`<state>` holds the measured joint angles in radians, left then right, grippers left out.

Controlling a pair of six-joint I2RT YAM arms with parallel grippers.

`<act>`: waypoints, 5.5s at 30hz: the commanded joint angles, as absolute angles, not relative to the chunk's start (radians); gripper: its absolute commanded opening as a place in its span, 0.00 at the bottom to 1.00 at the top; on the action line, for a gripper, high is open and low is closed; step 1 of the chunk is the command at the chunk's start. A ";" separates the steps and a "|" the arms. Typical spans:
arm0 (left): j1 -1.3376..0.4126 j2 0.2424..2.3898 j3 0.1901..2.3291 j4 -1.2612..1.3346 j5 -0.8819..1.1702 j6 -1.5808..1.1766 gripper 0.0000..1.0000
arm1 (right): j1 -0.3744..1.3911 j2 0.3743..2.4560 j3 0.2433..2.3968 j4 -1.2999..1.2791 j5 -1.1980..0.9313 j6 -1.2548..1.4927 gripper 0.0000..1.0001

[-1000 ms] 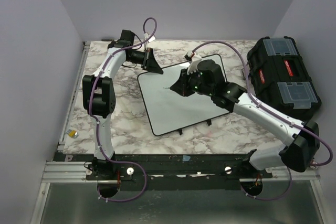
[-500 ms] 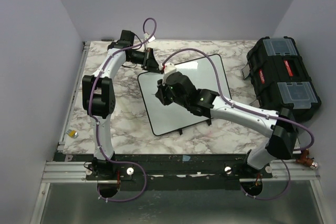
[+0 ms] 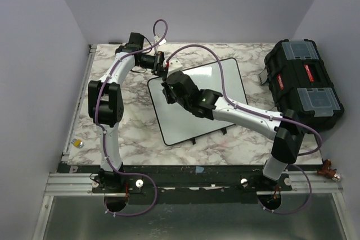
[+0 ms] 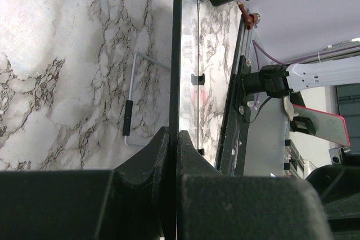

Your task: Write a sentence on the whiteboard

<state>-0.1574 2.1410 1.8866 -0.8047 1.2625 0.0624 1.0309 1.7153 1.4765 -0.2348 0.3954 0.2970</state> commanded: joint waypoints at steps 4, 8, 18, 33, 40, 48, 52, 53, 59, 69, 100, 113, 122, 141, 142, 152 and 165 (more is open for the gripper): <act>-0.169 2.106 1.886 -0.733 1.240 0.083 0.00 | 1.038 1.791 1.577 -0.266 0.487 0.290 0.01; -0.169 2.100 1.883 -0.733 1.244 0.087 0.00 | 1.037 1.815 1.599 -0.274 0.500 0.294 0.01; -0.169 2.088 1.873 -0.728 1.247 0.084 0.00 | 1.038 1.830 1.581 -0.299 0.505 0.316 0.01; -0.169 2.086 1.865 -0.700 1.241 0.061 0.00 | 1.039 1.749 1.450 -0.329 0.442 0.377 0.01; -0.169 2.081 1.858 -0.689 1.241 0.053 0.00 | 1.039 1.696 1.472 -0.367 0.403 0.452 0.01; -0.169 2.082 1.855 -0.683 1.230 0.049 0.00 | 1.039 1.595 1.633 -0.389 0.288 0.628 0.01; -0.169 2.086 1.856 -0.680 1.227 0.041 0.00 | 1.038 1.586 1.747 -0.393 0.251 0.726 0.01; -0.170 2.088 1.857 -0.678 1.227 0.039 0.00 | 1.038 1.589 1.765 -0.393 0.241 0.748 0.01; -0.169 2.091 1.858 -0.675 1.221 0.035 0.00 | 1.036 1.619 1.856 -0.393 0.195 0.838 0.01; -0.170 2.089 1.851 -0.666 1.219 0.029 0.00 | 0.993 1.651 1.904 -0.377 0.122 0.935 0.01; -0.170 2.089 1.853 -0.664 1.194 0.022 0.00 | 0.869 1.626 1.462 -0.260 0.126 0.707 0.01; -0.170 2.088 1.853 -0.666 1.190 0.023 0.00 | 0.916 1.688 1.457 -0.280 0.245 0.662 0.01; -0.170 2.087 1.851 -0.666 1.190 0.023 0.00 | 0.917 1.727 1.461 -0.273 0.267 0.649 0.01; -0.170 2.086 1.853 -0.666 1.190 0.024 0.00 | 0.921 1.754 1.446 -0.259 0.260 0.652 0.01; -0.170 2.086 1.853 -0.666 1.190 0.023 0.00 | 0.920 1.753 1.444 -0.259 0.266 0.649 0.01; -0.170 2.086 1.852 -0.666 1.190 0.025 0.00 | 0.920 1.739 1.413 -0.289 0.345 0.633 0.01; -0.170 2.086 1.852 -0.667 1.189 0.027 0.00 | 0.919 1.718 1.417 -0.334 0.416 0.611 0.01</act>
<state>-0.1596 2.1284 1.8526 -0.7212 1.2491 -0.0154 0.9237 1.7260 1.4403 -0.2642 0.3401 0.6346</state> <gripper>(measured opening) 0.065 0.124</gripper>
